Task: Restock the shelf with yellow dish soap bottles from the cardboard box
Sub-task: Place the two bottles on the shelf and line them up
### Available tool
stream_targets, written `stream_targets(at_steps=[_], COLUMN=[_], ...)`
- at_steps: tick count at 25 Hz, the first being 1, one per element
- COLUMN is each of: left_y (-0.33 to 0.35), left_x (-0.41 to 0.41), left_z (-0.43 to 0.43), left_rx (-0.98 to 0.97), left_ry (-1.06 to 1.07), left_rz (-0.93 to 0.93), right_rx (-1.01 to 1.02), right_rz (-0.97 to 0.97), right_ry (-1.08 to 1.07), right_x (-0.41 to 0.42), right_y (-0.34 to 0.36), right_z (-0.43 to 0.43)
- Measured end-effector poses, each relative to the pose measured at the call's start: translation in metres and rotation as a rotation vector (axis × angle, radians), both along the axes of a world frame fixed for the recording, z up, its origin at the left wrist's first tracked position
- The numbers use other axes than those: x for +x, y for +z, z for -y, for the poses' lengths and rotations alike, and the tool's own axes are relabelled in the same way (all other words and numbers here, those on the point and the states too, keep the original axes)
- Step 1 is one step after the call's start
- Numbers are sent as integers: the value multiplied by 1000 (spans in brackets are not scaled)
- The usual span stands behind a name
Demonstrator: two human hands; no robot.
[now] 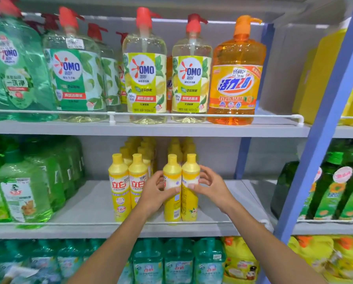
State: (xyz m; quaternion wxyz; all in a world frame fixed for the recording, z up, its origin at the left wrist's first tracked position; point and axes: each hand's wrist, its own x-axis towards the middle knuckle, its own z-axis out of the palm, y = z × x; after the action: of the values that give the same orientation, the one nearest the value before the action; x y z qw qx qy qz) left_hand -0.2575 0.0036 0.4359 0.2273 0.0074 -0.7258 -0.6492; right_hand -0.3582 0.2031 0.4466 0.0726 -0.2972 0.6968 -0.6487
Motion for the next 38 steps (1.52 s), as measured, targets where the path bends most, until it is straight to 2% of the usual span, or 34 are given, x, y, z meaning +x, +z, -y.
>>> stream_targets(at_steps=[3,7,15,21,23,27,30,35,38], left_y=[-24,-29,-38,-48,-53,-59,-59,-75,-80], left_x=[8,4,0,5,4,-3,-11,-10,-12], left_z=[4,10,-12,3,3,-10,-13,-3,-4], left_rx=[-22,-89,-188,-180,-203,-263,-310,-296,-352], left_ry=[-57,-89,72,-72,-35,119,205,91,169], left_rz=[118,154,31,145,141,86,112,194,204], right_rx=[54,93,39,85,118,114,110,224,290], right_rz=[-11,28,-27,-6,-31,-80,-104,-126,-147], right_ry=[40,74,-240,-89,-104,-311,-371,-321,-357], right_x=[3,3,22,19,19,24,23,20,17], right_y=[-27,-44,-58,-60,-64,-74,-75,-82,-87], right_z=[2,1,16,-2,-4,9,14,4,7])
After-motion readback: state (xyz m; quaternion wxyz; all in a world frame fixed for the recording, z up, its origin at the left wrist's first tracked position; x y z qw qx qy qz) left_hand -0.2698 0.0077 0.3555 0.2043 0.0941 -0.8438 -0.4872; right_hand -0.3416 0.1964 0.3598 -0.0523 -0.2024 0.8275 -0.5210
